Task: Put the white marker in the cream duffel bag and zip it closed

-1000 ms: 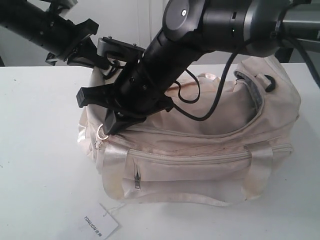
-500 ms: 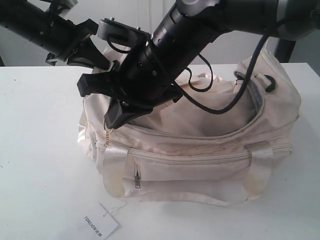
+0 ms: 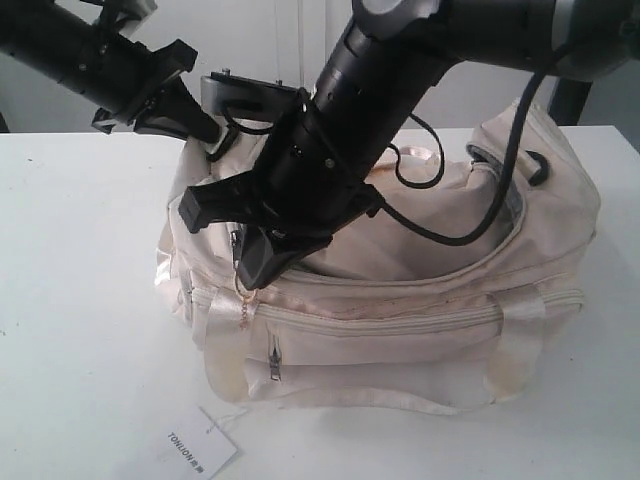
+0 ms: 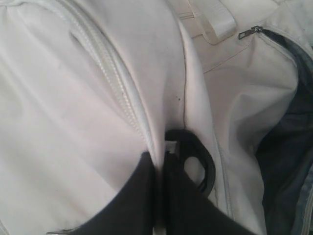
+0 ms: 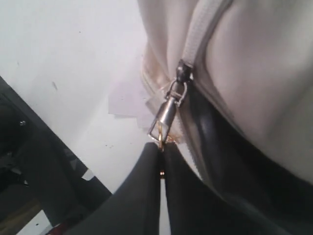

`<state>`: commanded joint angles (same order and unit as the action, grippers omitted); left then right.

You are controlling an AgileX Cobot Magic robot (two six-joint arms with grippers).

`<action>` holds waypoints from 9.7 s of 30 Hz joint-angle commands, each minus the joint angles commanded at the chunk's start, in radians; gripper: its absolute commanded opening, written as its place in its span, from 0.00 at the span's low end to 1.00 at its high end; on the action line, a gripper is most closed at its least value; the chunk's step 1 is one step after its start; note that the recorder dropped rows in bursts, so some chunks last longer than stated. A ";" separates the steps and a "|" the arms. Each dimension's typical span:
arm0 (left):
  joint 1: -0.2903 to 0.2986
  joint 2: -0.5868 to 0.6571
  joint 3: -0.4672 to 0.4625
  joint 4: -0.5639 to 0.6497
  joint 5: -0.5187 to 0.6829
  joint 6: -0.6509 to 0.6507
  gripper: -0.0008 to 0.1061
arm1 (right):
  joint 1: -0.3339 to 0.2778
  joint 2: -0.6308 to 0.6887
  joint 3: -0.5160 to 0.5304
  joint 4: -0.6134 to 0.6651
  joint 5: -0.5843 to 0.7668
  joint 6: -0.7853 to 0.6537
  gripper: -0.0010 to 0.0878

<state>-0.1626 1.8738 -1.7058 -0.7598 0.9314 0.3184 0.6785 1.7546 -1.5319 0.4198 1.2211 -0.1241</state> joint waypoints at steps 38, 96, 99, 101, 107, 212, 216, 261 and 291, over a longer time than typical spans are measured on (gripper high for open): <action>0.000 -0.092 0.119 0.198 0.271 -0.031 0.61 | 0.000 -0.031 -0.002 -0.109 0.000 -0.005 0.01; 0.000 -0.092 0.311 0.142 0.159 0.129 0.01 | -0.238 -0.257 0.134 -0.238 0.000 -0.003 0.01; 0.000 -0.092 0.311 0.142 0.159 0.129 0.01 | -0.270 -0.281 0.148 -0.242 0.000 -0.003 0.01; 0.000 -0.092 0.311 0.142 0.159 0.129 0.01 | -0.294 -0.298 0.157 -0.246 0.000 -0.005 0.01; 0.000 -0.092 0.311 0.142 0.159 0.129 0.01 | -0.359 -0.337 0.161 -0.260 0.000 -0.005 0.01; -0.404 -0.217 0.310 0.011 -0.170 0.858 0.57 | -0.500 -0.380 0.276 -0.262 -0.171 0.143 0.01; -0.448 -0.171 0.310 -0.088 -0.204 0.996 0.57 | -0.500 -0.380 0.276 -0.262 -0.173 0.143 0.01; -0.513 -0.082 0.310 0.066 -0.279 1.064 0.01 | -0.500 -0.388 0.276 -0.775 -0.370 0.453 0.01; -0.568 -0.268 0.309 0.081 -0.224 1.066 0.37 | -0.500 -0.386 0.276 -0.254 -0.348 0.251 0.01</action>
<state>-0.7307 1.6055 -1.3971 -0.6789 0.7075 1.3845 0.1781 1.3689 -1.2556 0.1657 0.8731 0.1270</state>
